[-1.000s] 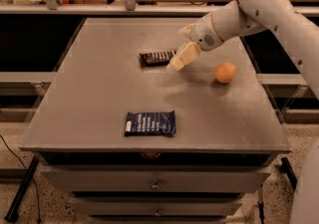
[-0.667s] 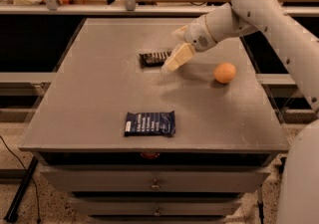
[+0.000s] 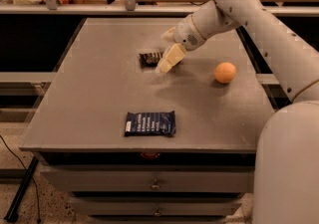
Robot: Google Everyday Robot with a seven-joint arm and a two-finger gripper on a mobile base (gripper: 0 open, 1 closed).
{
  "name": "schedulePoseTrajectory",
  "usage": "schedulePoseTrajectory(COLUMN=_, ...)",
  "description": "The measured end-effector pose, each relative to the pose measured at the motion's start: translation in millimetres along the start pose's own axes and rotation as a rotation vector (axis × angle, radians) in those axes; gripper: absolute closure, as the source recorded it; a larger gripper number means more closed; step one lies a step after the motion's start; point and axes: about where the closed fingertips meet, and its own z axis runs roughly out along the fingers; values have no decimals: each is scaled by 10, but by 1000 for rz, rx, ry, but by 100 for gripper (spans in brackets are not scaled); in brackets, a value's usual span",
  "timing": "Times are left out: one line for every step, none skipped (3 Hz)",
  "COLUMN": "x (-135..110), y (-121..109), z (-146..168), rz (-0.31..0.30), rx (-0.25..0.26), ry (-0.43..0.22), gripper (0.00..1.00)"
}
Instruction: Move rxbar chocolate near rxbar blueberry
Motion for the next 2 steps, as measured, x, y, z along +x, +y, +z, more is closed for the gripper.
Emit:
schedulePoseTrajectory(x=40, y=5, z=86, rz=-6, rx=-16, ry=53, gripper=0)
schedulePoseTrajectory(x=121, y=9, z=153, rz=3, rx=-26, ry=91, gripper=16)
